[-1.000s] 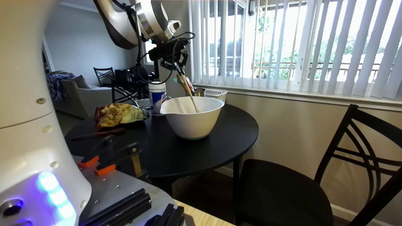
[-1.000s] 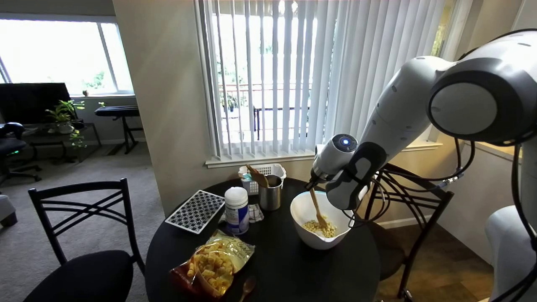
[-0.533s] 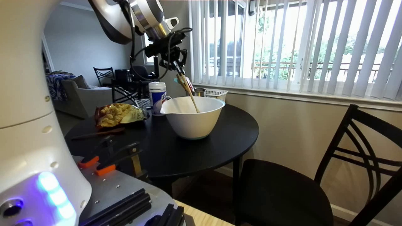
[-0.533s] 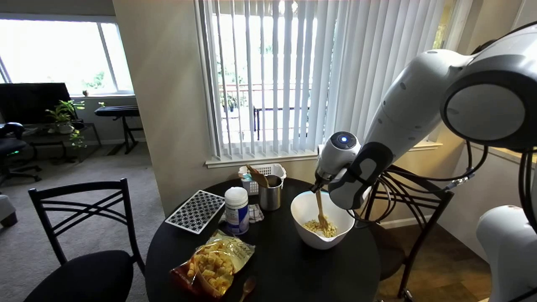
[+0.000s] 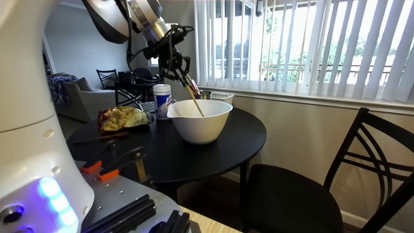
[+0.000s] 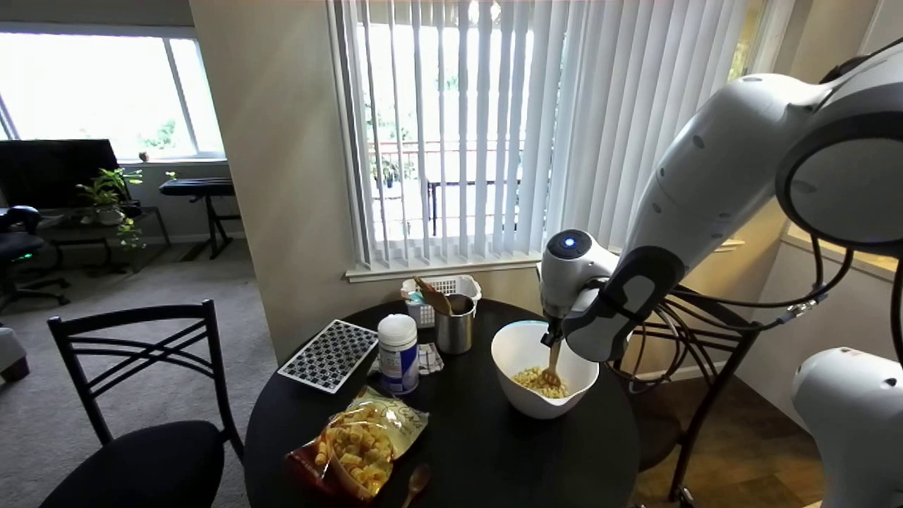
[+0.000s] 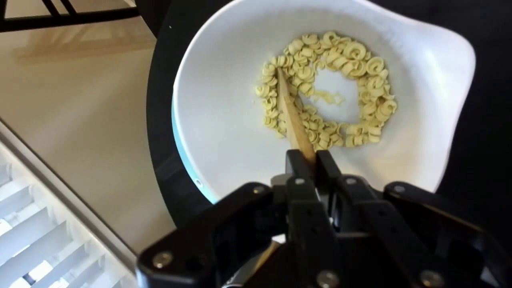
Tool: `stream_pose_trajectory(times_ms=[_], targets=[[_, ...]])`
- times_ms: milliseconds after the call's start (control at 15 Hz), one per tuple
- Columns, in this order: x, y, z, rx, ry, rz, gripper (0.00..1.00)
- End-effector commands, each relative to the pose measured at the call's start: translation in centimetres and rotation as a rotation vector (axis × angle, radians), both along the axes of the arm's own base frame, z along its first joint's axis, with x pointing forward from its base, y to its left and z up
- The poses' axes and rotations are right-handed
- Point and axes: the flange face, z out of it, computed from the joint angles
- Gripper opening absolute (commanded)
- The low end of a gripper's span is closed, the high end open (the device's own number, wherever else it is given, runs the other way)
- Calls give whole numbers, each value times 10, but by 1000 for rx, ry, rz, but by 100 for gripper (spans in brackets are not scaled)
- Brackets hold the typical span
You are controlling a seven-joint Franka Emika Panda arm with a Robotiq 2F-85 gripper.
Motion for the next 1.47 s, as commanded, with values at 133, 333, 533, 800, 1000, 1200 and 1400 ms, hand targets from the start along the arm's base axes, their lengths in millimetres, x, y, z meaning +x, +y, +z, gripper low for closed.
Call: stream_pose_trajectory(times_ms=[133,333,533,800,1000,1200,1400], targets=[[-7,-15,2,-122,175,146,5],[15,-26,20,-168,256,258,5],[50,-35,68,-193,337,373,5],[74,-11,147,-143,462,523,5],[66,22,205,-53,513,613,5],[53,39,210,38,608,686,5],[61,20,208,39,645,690,5]])
